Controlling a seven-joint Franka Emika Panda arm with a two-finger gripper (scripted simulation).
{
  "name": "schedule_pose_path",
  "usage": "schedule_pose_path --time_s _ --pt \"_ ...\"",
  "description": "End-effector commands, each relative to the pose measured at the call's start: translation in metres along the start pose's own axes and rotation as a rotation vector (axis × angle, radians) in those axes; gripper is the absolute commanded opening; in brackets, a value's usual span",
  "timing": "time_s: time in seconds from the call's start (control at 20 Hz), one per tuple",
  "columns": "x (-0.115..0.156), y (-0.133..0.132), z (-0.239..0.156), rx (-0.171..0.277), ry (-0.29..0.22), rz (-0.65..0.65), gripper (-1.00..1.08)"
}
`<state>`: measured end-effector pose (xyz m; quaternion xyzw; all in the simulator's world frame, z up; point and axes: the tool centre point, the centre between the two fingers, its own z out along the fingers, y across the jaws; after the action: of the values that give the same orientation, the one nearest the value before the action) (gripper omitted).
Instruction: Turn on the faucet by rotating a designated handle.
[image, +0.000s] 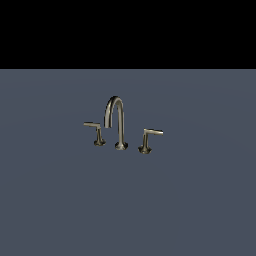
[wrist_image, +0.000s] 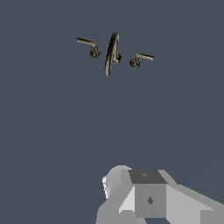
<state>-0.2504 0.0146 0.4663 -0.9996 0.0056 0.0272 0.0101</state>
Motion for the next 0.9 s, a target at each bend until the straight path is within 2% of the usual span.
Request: schedule_pose_path --time_s 0.0,0.85 --pt "0.000 0.000 0.000 0.000 0.000 0.000 -1.00" --pt "0.001 -0.014 -0.002 0.029 -0.011 -0.024 -1.00"
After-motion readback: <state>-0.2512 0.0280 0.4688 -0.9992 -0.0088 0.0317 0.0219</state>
